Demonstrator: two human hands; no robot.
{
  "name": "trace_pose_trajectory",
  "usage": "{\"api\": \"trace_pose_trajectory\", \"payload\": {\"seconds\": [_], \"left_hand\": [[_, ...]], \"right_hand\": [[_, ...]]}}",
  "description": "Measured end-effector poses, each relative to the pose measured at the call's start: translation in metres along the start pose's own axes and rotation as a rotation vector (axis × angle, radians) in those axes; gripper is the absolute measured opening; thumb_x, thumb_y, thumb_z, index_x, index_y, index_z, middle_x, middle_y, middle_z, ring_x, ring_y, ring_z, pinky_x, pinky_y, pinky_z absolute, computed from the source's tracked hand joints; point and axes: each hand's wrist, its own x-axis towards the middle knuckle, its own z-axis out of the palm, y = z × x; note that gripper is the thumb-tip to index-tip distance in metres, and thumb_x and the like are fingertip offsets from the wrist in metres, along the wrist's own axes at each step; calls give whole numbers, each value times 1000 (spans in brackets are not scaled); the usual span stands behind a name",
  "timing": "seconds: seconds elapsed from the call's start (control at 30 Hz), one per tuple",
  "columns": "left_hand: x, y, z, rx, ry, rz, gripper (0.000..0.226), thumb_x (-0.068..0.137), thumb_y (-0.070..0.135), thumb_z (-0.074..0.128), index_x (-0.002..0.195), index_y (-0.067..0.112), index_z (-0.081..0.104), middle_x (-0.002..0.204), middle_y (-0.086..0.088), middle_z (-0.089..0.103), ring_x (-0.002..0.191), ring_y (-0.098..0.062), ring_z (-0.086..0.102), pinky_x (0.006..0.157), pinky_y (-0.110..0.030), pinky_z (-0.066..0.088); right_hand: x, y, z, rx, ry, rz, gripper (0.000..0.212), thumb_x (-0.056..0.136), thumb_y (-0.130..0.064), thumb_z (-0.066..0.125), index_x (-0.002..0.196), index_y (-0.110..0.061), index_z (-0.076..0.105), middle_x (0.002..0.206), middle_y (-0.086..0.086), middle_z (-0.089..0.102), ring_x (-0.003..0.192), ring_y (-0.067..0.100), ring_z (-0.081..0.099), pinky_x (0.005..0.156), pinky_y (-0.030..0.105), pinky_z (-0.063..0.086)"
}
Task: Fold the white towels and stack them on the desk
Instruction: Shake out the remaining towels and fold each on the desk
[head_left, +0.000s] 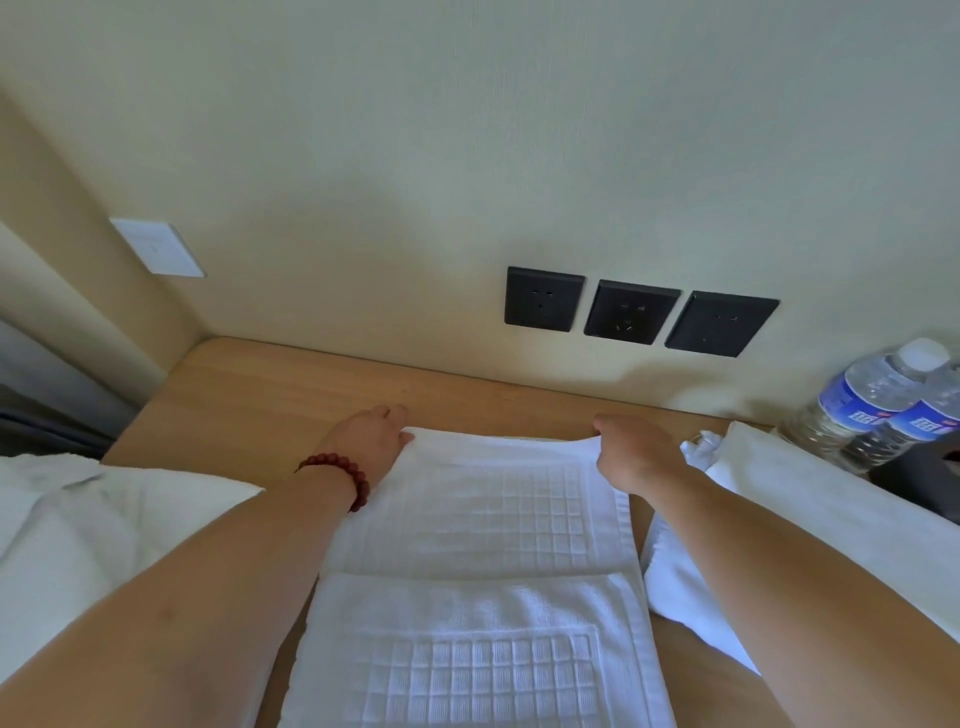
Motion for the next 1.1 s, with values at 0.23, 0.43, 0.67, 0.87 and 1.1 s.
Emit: {"api": "trace_pose_trajectory", "payload": {"seconds": [0.23, 0.43, 0.67, 0.87, 1.1], "left_hand": [[-43, 9, -32, 245, -41, 31, 65, 96, 71, 23, 98, 21, 64, 99, 1, 64, 86, -19, 52, 80, -33, 45], [-97, 3, -38, 328, 54, 126, 57, 95, 69, 36, 110, 24, 67, 110, 5, 59, 111, -19, 44, 97, -38, 37], [-175, 9, -8, 286, 24, 255, 7, 92, 17, 62, 99, 16, 62, 107, -5, 54, 93, -23, 55, 74, -38, 53], [-239, 31, 30, 314, -141, 124, 38, 92, -1, 46, 126, 15, 45, 112, -5, 60, 101, -23, 60, 77, -32, 47], [-268, 25, 35, 387, -61, 62, 35, 92, 2, 45, 123, 18, 47, 109, 0, 64, 100, -19, 61, 81, -30, 47]], "right_hand": [[-48, -14, -21, -64, 133, 2, 21, 80, 1, 51, 82, -17, 41, 80, -1, 49, 73, 21, 53, 54, 30, 37], [-103, -2, -7, -70, 343, -43, 28, 79, 3, 57, 103, -11, 59, 100, 5, 61, 76, 27, 55, 54, 29, 33], [-177, 5, 20, -45, 467, -125, 34, 54, 13, 70, 79, -8, 59, 74, 8, 57, 60, 30, 52, 48, 31, 32], [-225, 12, 54, -77, 480, -182, 41, 42, 15, 70, 76, -6, 59, 69, 9, 52, 57, 30, 51, 46, 35, 37], [-267, 15, 100, -75, 447, -254, 38, 46, 13, 70, 73, -11, 57, 71, 5, 52, 61, 29, 52, 52, 35, 40]]}}
